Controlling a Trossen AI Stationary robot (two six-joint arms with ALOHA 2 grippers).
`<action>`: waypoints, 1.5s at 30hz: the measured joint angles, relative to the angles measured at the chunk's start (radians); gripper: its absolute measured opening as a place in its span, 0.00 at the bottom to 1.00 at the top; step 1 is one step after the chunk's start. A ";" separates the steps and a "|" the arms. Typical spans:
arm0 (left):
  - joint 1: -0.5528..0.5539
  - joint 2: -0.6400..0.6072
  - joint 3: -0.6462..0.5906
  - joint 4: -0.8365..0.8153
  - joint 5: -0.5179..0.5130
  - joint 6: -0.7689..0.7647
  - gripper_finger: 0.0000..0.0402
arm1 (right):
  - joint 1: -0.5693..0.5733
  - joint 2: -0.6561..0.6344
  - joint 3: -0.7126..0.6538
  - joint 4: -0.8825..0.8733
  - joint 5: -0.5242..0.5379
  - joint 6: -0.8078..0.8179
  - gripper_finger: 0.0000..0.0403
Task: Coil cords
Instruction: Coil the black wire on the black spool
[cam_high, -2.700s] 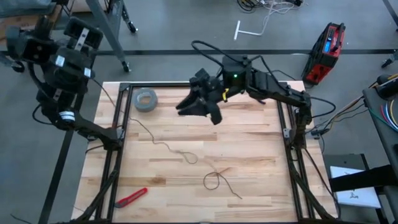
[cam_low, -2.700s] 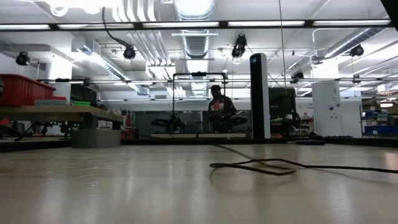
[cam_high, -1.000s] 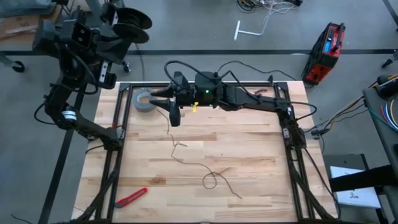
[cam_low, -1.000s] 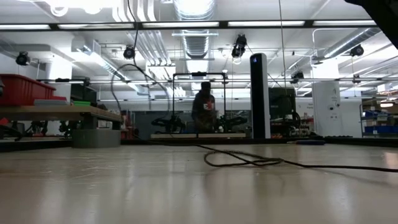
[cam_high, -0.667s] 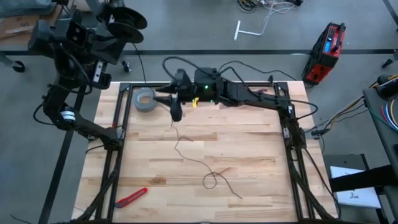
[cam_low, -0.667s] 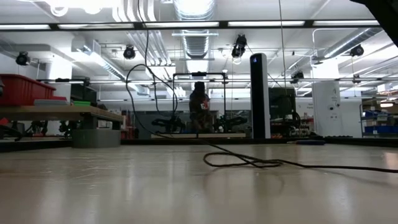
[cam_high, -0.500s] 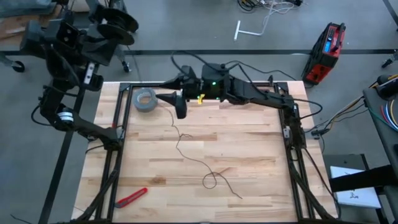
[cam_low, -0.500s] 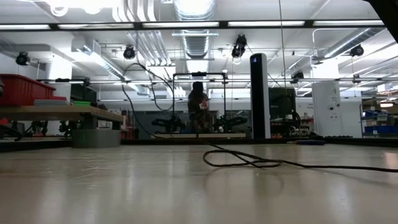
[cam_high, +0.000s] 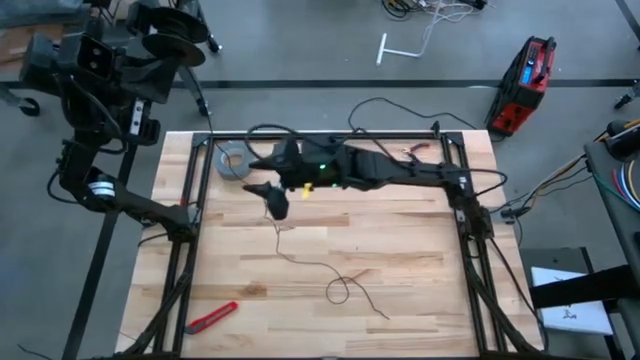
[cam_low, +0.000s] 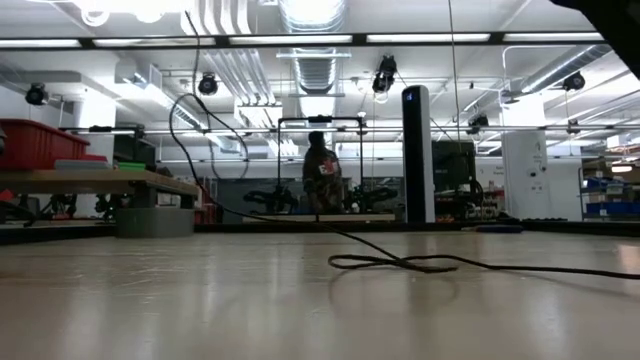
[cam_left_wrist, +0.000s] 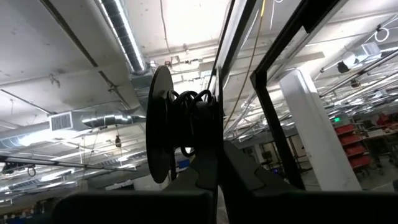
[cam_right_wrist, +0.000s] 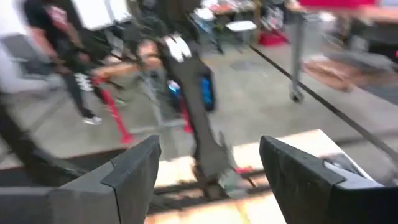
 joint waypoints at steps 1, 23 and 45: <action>0.000 0.004 0.000 0.000 0.000 0.000 0.00 | -0.001 0.010 0.000 0.002 0.023 0.005 0.66; 0.025 0.018 0.000 -0.145 0.006 0.027 0.00 | 0.089 -0.128 0.001 -0.220 0.309 -0.248 0.00; 0.207 0.312 -0.003 -0.294 0.823 -0.842 0.00 | 0.230 -0.307 0.004 -0.413 0.607 -0.479 0.00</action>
